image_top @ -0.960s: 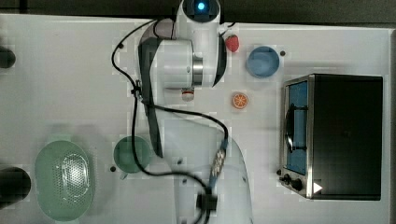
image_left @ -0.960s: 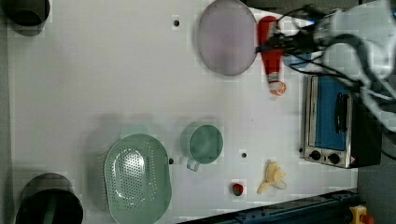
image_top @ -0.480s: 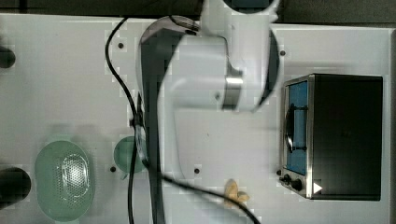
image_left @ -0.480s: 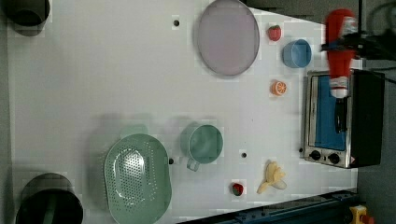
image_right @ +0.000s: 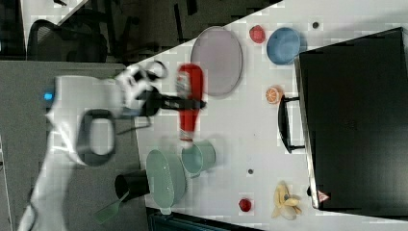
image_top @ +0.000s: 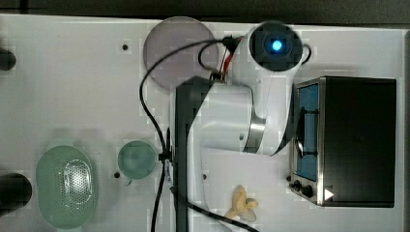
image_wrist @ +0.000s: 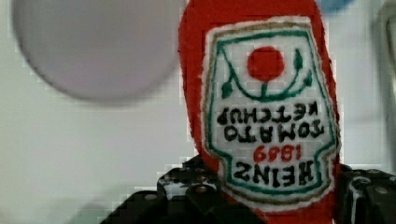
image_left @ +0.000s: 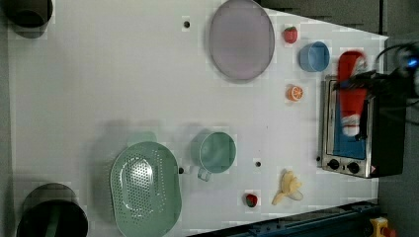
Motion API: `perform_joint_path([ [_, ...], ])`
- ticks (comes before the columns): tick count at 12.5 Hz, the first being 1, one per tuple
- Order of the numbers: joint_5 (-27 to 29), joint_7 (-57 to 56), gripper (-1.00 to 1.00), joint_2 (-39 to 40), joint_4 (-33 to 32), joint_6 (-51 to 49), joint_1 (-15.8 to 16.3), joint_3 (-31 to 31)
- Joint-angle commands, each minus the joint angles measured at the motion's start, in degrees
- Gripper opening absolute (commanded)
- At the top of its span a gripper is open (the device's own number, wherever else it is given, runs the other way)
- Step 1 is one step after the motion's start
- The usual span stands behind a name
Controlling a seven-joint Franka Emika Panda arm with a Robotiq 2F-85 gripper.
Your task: Pick ketchup from plate and place it on table.
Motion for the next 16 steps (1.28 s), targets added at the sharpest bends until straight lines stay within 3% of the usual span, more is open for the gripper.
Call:
perform_joint_path([
  [1,0.28,1.98,0.24,0.63,-8.76,5.45,0.67,0.11],
  [6,0.28,1.97,0.29,4.67,-18.59,19.76,0.74,0.2],
  [9,0.28,1.97,0.93,9.41,-19.69,22.1,0.74,0.23],
  [10,0.28,1.98,1.0,9.93,-19.59,23.16,0.74,0.23],
  [13,0.28,3.2,1.0,6.5,-17.68,21.6,0.75,0.65],
  [16,0.29,11.45,1.0,-2.08,-13.14,13.37,0.79,1.65],
])
